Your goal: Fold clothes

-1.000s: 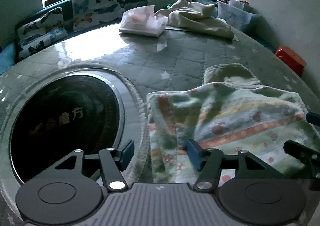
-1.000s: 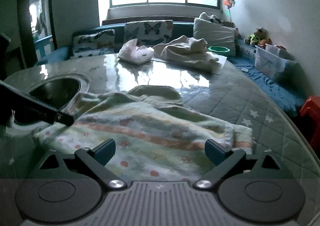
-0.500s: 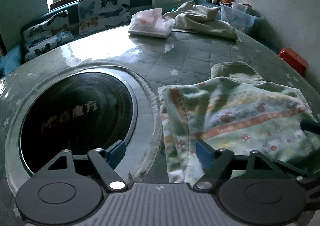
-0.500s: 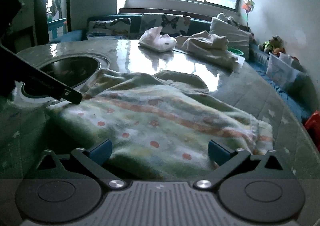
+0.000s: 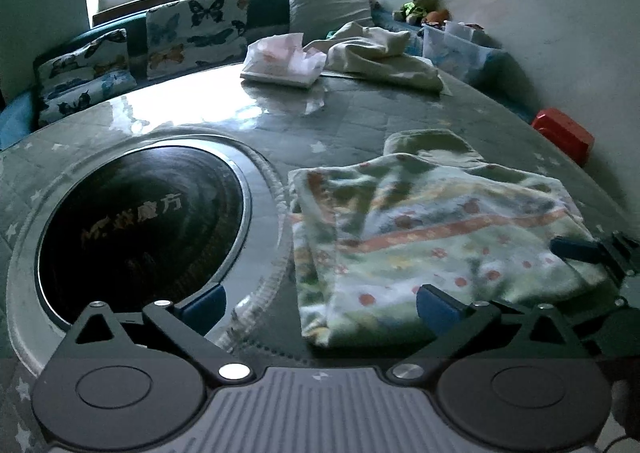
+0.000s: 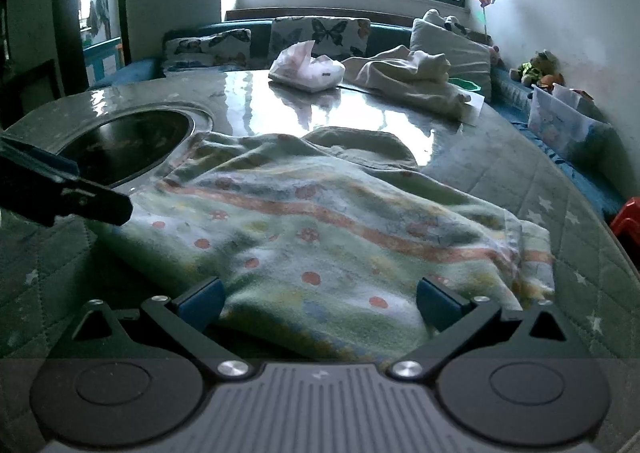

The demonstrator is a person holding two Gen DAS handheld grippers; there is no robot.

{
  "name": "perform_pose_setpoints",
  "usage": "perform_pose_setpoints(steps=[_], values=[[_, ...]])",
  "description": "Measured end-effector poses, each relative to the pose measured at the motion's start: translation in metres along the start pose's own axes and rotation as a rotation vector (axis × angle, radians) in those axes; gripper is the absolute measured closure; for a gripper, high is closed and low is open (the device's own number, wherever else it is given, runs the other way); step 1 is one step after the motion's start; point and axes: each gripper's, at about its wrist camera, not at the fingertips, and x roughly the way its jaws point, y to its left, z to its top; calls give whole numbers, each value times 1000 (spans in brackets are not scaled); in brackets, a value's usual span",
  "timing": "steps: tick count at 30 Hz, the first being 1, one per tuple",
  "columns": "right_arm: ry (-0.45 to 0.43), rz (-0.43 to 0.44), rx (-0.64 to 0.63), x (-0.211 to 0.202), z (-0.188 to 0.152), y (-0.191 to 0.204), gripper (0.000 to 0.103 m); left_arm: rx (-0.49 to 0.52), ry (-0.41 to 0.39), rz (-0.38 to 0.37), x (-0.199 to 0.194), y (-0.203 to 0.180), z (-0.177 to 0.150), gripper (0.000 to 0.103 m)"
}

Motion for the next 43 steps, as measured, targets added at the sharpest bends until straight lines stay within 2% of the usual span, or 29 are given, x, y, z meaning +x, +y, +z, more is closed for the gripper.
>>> perform_pose_setpoints(steps=[5, 10, 17, 36, 43], values=[[-17, -7, 10, -6, -1, -1, 0, 17, -11, 3, -10, -4, -7, 0], [-63, -58, 41, -24, -5, -5, 0, 25, -31, -2, -21, -11, -14, 0], [-68, -85, 112, -46, -19, -20, 0, 28, -15, -28, -25, -22, -27, 0], [-106, -99, 165, -84, -47, -24, 0, 82, -23, -94, -44, -58, -48, 0], [-122, -94, 165, -94, -52, -21, 0, 103, -21, -94, -50, -68, -55, 0]])
